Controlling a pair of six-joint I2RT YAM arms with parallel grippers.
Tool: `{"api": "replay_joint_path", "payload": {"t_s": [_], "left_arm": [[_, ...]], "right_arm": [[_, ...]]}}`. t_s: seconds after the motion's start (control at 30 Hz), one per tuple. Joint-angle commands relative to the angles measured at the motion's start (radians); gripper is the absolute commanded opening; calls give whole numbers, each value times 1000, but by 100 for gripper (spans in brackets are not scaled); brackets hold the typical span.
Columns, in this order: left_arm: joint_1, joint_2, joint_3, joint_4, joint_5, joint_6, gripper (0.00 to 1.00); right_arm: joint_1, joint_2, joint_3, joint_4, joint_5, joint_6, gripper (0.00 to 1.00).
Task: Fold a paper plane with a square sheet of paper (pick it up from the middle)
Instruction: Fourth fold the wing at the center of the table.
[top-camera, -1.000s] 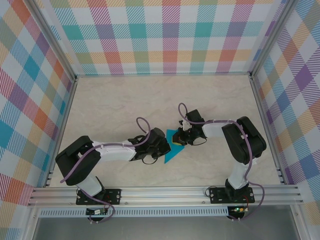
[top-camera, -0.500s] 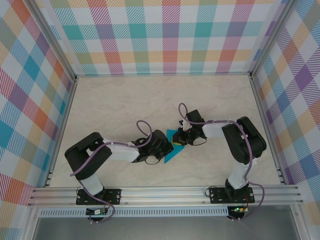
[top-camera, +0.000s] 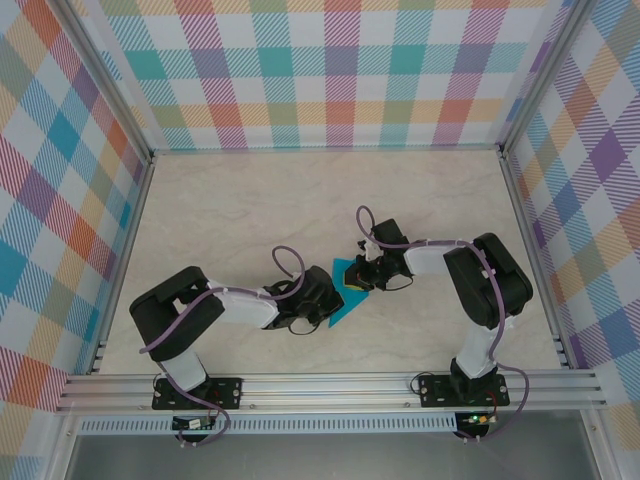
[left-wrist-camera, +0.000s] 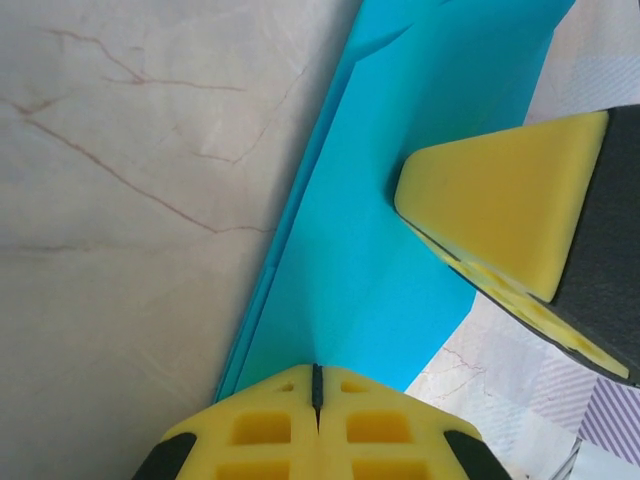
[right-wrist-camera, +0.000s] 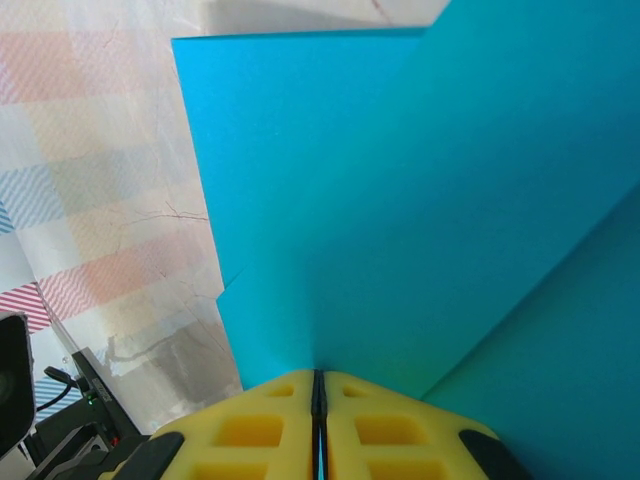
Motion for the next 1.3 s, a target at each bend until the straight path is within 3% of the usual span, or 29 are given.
{"api": "replay_joint_path", "payload": {"t_s": [0.0,0.23,0.5,0.77,1.13,1.27], "left_arm": [[-36,-31,-66,-204,-15,-9,0],[-42,-124,-128,-179,-26,5,0],[-42,-221,-59,-206,-71,65,2],[-42,-138,-10,-12,16,72,3],[-42,-46,-79,3,29,-14,4],[-47,-76,-116,-77,43,-28,4]], "right_arm": [[4,70,-34,-103,160,1,11],[4,73,-40,-102,161,1,11],[4,72,-40,-106,163,-3,11],[4,75,-38,-109,163,-3,11],[4,82,-41,-112,167,-4,12],[4,88,-43,-112,170,-5,12]]}}
